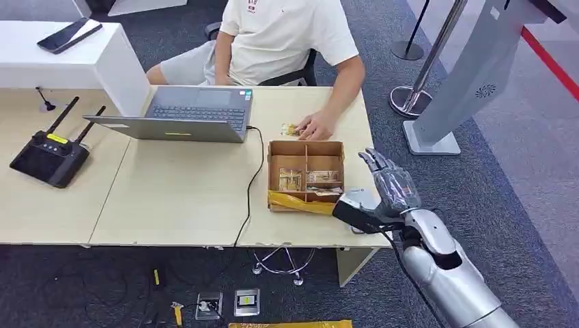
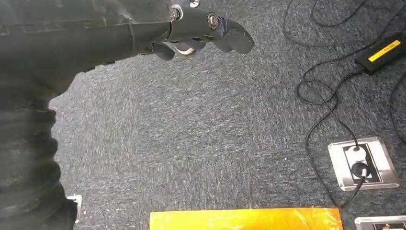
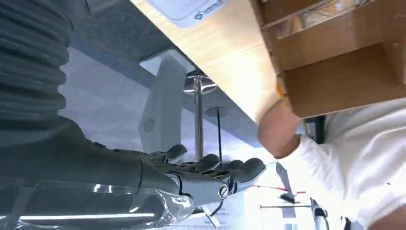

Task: Pass the card to the sensor for recognition and then transmit it.

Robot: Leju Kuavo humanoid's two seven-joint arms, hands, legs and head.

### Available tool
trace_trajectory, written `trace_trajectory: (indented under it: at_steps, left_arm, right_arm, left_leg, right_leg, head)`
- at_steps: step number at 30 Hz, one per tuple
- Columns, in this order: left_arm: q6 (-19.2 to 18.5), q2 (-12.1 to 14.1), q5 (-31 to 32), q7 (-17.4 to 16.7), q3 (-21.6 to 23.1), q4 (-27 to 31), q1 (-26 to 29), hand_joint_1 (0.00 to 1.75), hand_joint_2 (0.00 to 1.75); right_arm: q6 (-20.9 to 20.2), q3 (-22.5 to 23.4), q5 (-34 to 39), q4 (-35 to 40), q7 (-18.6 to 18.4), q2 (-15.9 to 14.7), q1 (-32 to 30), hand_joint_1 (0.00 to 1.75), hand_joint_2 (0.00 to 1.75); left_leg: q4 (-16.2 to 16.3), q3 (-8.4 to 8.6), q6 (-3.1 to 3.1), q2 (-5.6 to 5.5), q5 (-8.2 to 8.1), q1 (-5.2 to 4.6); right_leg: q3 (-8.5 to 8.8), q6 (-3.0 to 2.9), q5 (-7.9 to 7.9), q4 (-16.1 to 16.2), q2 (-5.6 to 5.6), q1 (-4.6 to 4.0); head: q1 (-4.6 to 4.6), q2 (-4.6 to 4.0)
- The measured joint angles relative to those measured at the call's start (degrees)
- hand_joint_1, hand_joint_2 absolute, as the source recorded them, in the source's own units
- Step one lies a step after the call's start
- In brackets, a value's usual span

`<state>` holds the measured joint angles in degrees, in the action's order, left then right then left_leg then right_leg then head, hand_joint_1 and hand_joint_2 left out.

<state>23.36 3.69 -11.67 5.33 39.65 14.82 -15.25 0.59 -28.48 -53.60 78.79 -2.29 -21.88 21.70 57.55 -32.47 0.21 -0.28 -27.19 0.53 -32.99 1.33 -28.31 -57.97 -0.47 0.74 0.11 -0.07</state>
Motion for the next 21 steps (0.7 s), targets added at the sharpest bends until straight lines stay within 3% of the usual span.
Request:
trace_trajectory:
  at_steps: [5, 6, 9, 21]
  left_arm:
    - [0.0, -0.2, 0.4, 0.0, 0.0, 0.0, -0.2, 0.00, 1.75]
    - [-0.1, -0.2, 0.4, 0.0, 0.0, 0.0, -0.2, 0.00, 0.00]
    - [-0.3, -0.3, 0.4, 0.0, 0.0, 0.0, -0.2, 0.00, 0.00]
    - [-0.5, -0.3, 1.9, -0.1, 0.0, 0.0, -0.7, 0.00, 0.00]
  right_arm:
    - [4.7, -0.8, -2.2, -2.7, 2.5, 3.3, 0.3, 0.00, 1.75]
    - [5.6, -1.0, -2.5, -3.8, 3.1, 4.2, 0.4, 0.00, 1.75]
    - [7.1, -1.5, -2.6, -7.2, 4.3, 6.7, 1.1, 0.00, 1.75]
    - [8.1, -2.6, -1.9, -14.3, 5.7, 11.5, 4.6, 0.00, 1.75]
  left_leg:
    - [0.0, 0.00, 0.00, 0.00, 0.00, 0.00]
    - [0.0, 0.00, 0.00, 0.00, 0.00, 0.01]
    - [0.0, 0.01, -0.01, 0.00, 0.00, 0.01]
    - [0.0, 0.01, -0.01, 0.01, 0.00, 0.01]
  right_leg:
    - [0.00, 0.00, 0.00, 0.0, -0.01, 0.00]
    - [0.00, 0.00, 0.00, 0.0, 0.00, 0.00]
    - [-0.01, 0.00, 0.00, 0.0, 0.01, -0.01]
    - [-0.01, 0.00, 0.00, 0.0, 0.01, -0.01]
  head:
    - [0.00, 0.00]
    - [0.00, 0.00]
    - [0.00, 0.00]
    - [0.00, 0.00]
